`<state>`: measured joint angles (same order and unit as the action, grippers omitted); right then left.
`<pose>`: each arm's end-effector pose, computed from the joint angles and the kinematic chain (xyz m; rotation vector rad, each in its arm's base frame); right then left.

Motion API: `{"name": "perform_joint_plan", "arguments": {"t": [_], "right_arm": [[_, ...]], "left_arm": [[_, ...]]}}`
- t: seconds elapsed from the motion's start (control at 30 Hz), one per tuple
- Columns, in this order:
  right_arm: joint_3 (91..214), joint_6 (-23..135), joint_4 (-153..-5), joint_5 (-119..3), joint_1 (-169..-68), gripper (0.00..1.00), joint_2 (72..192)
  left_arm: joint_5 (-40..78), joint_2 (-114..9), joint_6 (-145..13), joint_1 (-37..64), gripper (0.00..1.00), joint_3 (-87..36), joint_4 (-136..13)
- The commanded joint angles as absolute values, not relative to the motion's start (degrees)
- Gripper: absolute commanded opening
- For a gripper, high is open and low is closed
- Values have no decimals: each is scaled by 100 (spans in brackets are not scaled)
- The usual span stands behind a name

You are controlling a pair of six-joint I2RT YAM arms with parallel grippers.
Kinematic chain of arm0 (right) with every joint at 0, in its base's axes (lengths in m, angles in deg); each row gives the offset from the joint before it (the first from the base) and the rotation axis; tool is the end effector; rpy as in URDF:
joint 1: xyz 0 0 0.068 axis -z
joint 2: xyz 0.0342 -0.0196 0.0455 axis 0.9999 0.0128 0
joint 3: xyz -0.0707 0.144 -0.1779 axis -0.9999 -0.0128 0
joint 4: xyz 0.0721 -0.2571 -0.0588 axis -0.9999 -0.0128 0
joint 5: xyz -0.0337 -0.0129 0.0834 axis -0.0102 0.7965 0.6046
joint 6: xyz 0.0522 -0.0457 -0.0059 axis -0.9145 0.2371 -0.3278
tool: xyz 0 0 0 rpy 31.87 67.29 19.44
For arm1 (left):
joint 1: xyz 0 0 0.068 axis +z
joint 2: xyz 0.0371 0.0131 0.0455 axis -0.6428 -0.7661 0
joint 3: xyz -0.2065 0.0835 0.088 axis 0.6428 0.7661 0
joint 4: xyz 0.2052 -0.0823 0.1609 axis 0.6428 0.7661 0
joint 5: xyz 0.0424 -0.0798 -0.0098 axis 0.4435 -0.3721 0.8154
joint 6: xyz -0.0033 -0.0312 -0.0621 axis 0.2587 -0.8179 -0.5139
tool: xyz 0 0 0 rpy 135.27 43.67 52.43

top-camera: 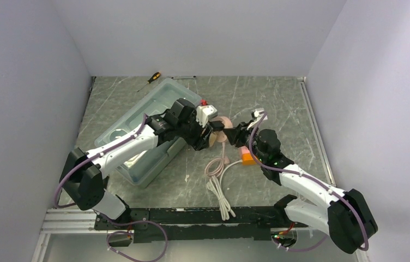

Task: Pull the plug off the socket

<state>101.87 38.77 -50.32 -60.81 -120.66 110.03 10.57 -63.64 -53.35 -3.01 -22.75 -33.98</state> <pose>0.2359 0.1496 0.2028 -0.1798 1.7234 0.7930 0.2549 -0.2600 0.2403 1.0349 2.1388 -0.7023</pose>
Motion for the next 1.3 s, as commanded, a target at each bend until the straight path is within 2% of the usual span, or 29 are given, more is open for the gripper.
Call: {"name": "perform_joint_plan", "arguments": {"t": [0.0,0.37,0.7,0.83,1.03,1.17,1.27], "right_arm": [[10375,4117,-5719,-7837,-11871,0,11033],[10120,4289,-5280,-7190,-11853,0,10695],[9805,4299,-5199,-7857,-11836,0,10152],[9673,4417,-4896,-7321,-11826,0,10078],[9647,4451,-4708,-6989,-11825,0,10171],[9637,4465,-4675,-6898,-11828,0,10174],[9637,4488,-4675,-6842,-11827,0,10163]], "left_arm": [[721,-6281,-5720,-462,0,-2346,-3629],[725,-6243,-5520,-474,0,-2434,-3387],[789,-6500,-5615,-543,0,-1793,-2903],[871,-6635,-5781,-567,0,-1620,-2931],[1076,-7248,-5900,-579,0,-1977,-2644],[1181,-7351,-5960,-604,10,-1964,-2640],[1226,-7355,-5936,-632,25,-1994,-2611]]}}
